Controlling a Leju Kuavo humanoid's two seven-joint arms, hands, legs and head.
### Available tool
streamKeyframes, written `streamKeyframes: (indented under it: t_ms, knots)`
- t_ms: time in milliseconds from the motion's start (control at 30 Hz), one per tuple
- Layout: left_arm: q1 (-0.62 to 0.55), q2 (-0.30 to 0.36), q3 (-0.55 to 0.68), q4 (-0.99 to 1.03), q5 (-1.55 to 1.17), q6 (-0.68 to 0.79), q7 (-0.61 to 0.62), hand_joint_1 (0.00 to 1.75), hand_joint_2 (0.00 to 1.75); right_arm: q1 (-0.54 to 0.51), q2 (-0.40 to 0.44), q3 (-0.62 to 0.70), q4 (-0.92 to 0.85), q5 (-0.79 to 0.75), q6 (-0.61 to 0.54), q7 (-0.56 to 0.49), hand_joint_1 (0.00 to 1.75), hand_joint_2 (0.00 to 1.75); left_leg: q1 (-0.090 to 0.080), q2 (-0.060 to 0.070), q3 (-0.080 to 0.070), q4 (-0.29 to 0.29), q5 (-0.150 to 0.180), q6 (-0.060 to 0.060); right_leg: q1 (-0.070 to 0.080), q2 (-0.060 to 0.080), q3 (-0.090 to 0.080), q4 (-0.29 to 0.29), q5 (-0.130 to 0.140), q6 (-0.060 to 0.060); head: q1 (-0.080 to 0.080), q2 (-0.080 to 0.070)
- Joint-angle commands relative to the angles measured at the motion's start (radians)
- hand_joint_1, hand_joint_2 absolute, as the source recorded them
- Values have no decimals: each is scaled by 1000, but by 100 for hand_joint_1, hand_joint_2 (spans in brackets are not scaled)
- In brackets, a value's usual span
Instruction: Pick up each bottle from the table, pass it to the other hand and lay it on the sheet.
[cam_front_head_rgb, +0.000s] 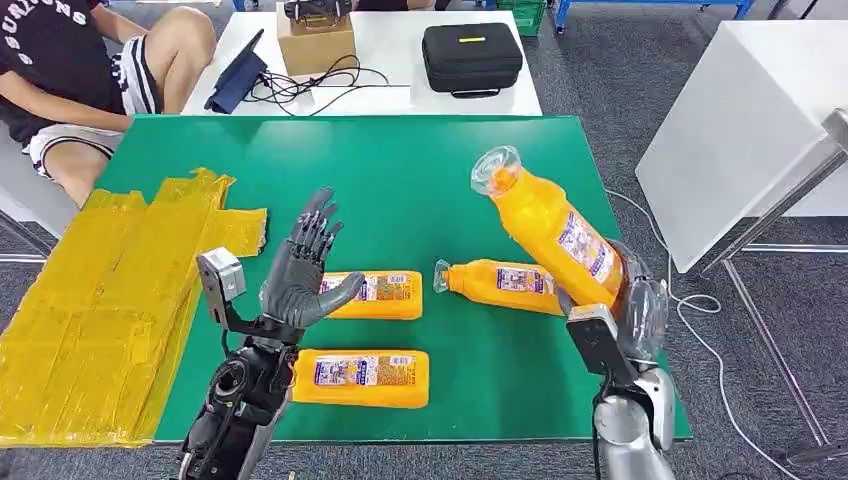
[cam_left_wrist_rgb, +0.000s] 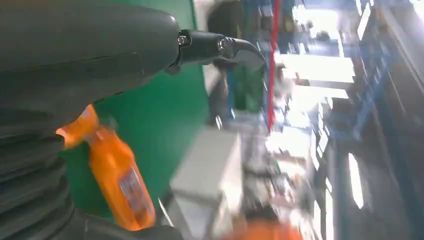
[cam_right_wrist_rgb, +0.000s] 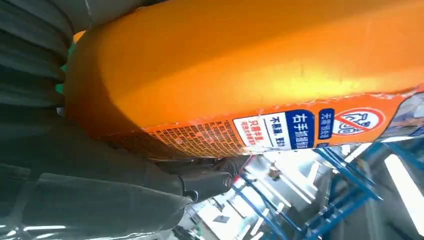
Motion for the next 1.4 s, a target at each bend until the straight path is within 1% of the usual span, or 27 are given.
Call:
streamKeyframes:
  t_ms: [33,67,100,133,267,300,367,500,533,567,600,633,667,700,733,767,800,833,900,933,1033,1167,1200,1233,1267,1300,1400]
  knots:
    - [-61,60,-170,-59,74,-74,36,0,175,-132,-5,103,185,-1,-55,-22,173,175,0,2,2,0,-1,-1,0,1,2,-1,0,0,0,0]
    - [-56,65,-184,-70,75,-75,36,0,175,-133,-4,110,191,1,-65,-28,171,175,0,3,4,-1,-2,-2,0,2,4,-1,-1,0,0,0]
    - [-54,66,-187,-73,76,-75,37,0,175,-132,-3,111,192,1,-67,-28,171,175,0,2,2,-1,-1,-1,0,1,2,-1,0,0,0,0]
    - [-54,66,-187,-73,76,-75,37,0,175,-132,-3,111,192,1,-67,-28,171,175,0,3,5,-1,-2,-2,1,2,5,-1,-2,0,0,0]
    - [-55,69,-188,-71,78,-74,37,0,175,-131,-5,113,192,0,-69,-29,171,175,0,2,3,-1,-1,-1,0,1,2,-1,-1,0,0,0]
    - [-55,69,-188,-71,78,-74,37,0,175,-131,-5,113,192,0,-69,-29,171,175,0,2,5,-1,-2,-2,0,1,5,-1,-2,0,0,0]
    - [-55,69,-188,-71,78,-74,37,0,175,-131,-5,113,192,0,-69,-29,171,175,0,1,2,-1,-1,-1,0,0,2,0,-1,0,0,0]
    - [-55,69,-188,-71,78,-74,37,0,175,-131,-5,113,192,0,-69,-29,171,175,0,2,4,-1,-2,-2,0,1,3,-1,-1,0,0,0]
    - [-53,68,-192,-70,77,-73,36,0,175,-134,-3,117,194,2,-69,-30,175,175,0,1,1,-1,-1,-1,0,0,1,-1,-1,0,0,0]
    - [-52,69,-200,-69,76,-75,35,0,175,-139,-1,125,201,11,-80,-35,175,175,0,2,4,-1,-2,-2,0,1,4,-1,-1,0,0,0]
    - [-54,64,-205,-63,80,-77,38,0,175,-146,4,131,213,15,-90,-33,175,175,0,2,2,0,-1,-1,0,1,2,-1,-1,0,0,0]
    - [-60,55,-208,-51,85,-76,45,0,175,-153,10,143,222,23,-94,-33,175,175,0,2,5,-1,-2,-2,0,1,4,-1,-2,0,0,0]
    - [-68,50,-207,-41,93,-74,52,0,175,-160,13,158,233,34,-99,-34,175,175,0,2,1,0,-1,-1,0,1,1,0,0,0,0,0]
    - [-72,48,-206,-35,97,-73,55,0,175,-162,15,166,237,41,-104,-36,173,175,0,2,3,0,-1,-2,0,1,3,0,-1,0,0,0]
    - [-86,46,-202,-19,106,-70,61,0,175,-170,21,189,253,59,-115,-37,173,175,0,2,1,0,-1,-1,0,1,1,0,0,0,0,0]
    - [-97,45,-200,-6,112,-69,64,0,175,-175,22,208,267,68,-119,-37,175,175,0,3,4,-1,-2,-2,0,2,3,-1,-1,0,0,0]
    - [-103,45,-198,2,118,-68,65,0,175,-178,24,219,275,74,-124,-37,171,175,0,2,2,0,-1,-2,0,1,2,-1,-1,0,0,0]
    - [-117,43,-194,20,121,-65,67,0,175,-179,30,241,290,86,-134,-40,175,175,1,3,5,-1,-2,-2,1,1,5,-1,-1,0,0,0]
    - [-138,41,-191,55,125,-57,68,0,175,-182,32,276,311,89,-148,-53,171,175,0,2,3,-1,-1,-2,1,1,2,-1,-1,0,0,0]
    - [-146,42,-190,70,126,-55,67,0,175,-183,33,291,319,88,-157,-62,175,175,0,1,2,-1,0,-1,0,1,2,-1,0,0,0,0]
    - [-175,45,-186,124,141,-40,60,0,175,-191,25,362,337,51,-186,-92,175,175,0,1,2,-1,0,-1,1,0,2,-1,0,0,0,0]
    - [-209,39,-171,185,166,-10,56,0,175,-189,30,425,305,26,-220,-121,175,175,0,2,3,-1,-1,-2,0,1,3,-1,-1,0,0,0]
    - [-216,37,-169,197,168,-5,56,0,175,-192,31,433,302,23,-230,-125,171,175,0,1,2,-1,0,-1,0,0,1,0,0,0,0,0]
    - [-226,28,-158,224,183,9,66,0,175,-199,35,440,296,10,-254,-141,173,175,1,2,7,-1,-2,-2,1,1,6,-1,-2,0,0,0]
    - [-239,22,-151,255,199,22,72,0,175,-205,33,454,293,-16,-274,-159,175,175,0,1,1,0,0,-1,0,0,0,0,-1,0,0,0]
    - [-244,18,-143,271,208,32,74,0,175,-203,35,454,281,-27,-276,-176,175,175,0,2,4,-1,-1,-2,0,0,3,0,-1,0,0,0]
    - [-253,17,-118,320,242,55,75,0,175,-193,42,467,269,-49,-276,-209,175,175,0,-1,2,-1,0,-1,0,-2,2,0,-1,0,0,0]
